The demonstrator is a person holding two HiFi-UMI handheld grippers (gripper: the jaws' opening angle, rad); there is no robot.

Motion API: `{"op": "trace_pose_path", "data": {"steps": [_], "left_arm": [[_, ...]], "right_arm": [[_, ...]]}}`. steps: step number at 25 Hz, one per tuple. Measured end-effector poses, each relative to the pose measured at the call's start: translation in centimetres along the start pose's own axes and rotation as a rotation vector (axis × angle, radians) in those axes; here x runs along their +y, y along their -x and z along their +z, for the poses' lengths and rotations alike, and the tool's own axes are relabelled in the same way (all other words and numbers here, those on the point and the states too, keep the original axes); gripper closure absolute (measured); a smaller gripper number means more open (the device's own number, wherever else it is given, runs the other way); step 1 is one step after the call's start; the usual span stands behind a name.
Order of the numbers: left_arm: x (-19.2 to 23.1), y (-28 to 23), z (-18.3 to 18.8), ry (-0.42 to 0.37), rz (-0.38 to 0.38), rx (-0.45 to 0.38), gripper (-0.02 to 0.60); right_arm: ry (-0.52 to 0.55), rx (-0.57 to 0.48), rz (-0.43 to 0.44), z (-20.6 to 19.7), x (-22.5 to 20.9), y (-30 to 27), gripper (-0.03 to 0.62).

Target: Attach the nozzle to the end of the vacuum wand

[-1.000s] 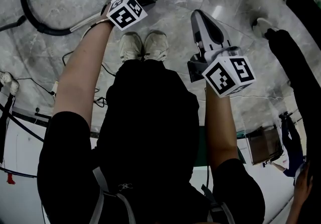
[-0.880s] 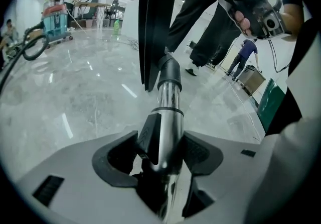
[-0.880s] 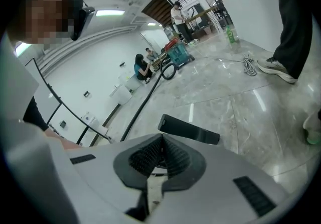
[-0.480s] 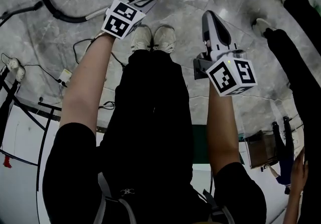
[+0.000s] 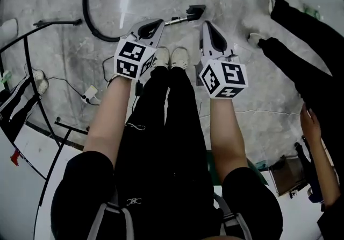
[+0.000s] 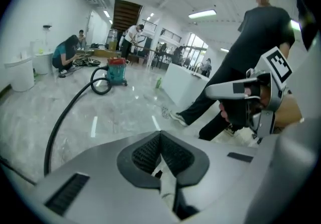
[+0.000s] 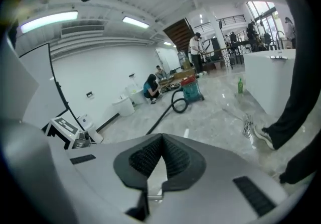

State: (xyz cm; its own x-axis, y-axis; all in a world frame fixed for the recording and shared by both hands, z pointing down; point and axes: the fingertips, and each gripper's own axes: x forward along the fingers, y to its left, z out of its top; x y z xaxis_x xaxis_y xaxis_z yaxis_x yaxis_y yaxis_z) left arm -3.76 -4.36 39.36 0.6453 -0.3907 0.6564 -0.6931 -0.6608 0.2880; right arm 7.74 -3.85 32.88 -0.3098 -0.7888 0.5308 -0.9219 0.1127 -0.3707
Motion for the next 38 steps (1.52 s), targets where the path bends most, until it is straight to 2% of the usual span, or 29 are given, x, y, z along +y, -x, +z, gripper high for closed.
{"op": "trace_pose_path", "data": {"steps": [4, 9, 12, 14, 17, 19, 25, 29, 38], "left_arm": [[-2.8, 8.1, 9.3, 0.017, 0.035, -0.099, 0.572], [-4.5, 17.7, 21.9, -0.027, 0.154, -0.259, 0.572], [-5.5, 23.1, 28.1, 0.002, 0.232, -0.375, 0.572], [-6.2, 25.7, 31.4, 0.018, 0.238, -0.407, 0.572], [-7.8, 28.9, 33.9, -0.015, 0.209, -0.381, 0.572], [-9.1, 30.9, 35.7, -0.037, 0.207, -0.375, 0.572], [-11.0, 35.8, 42.6, -0.103, 0.259, -0.461, 0.572], [-11.7, 36.2, 44.4, -0.096, 0.246, -0.503, 0.572], [-12.6, 33.2, 44.5, -0.130, 0.227, -0.454, 0.572]], "right_arm": [[0.018, -0.073, 0.019, 8.4, 5.1, 5.1, 0.580], [0.031, -0.207, 0.036, 18.5, 10.5, 10.6, 0.580], [0.033, -0.271, 0.019, 24.2, 13.0, 14.5, 0.580], [0.015, -0.322, 0.006, 27.9, 14.2, 16.7, 0.580], [-0.029, -0.381, 0.011, 32.1, 15.8, 19.2, 0.580], [-0.005, -0.426, 0.018, 35.0, 16.5, 21.0, 0.580], [0.081, -0.543, 0.028, 42.3, 17.7, 24.6, 0.580], [0.099, -0.567, 0.034, 43.8, 17.9, 25.4, 0.580], [0.097, -0.550, 0.025, 44.2, 16.2, 24.8, 0.580]]}}
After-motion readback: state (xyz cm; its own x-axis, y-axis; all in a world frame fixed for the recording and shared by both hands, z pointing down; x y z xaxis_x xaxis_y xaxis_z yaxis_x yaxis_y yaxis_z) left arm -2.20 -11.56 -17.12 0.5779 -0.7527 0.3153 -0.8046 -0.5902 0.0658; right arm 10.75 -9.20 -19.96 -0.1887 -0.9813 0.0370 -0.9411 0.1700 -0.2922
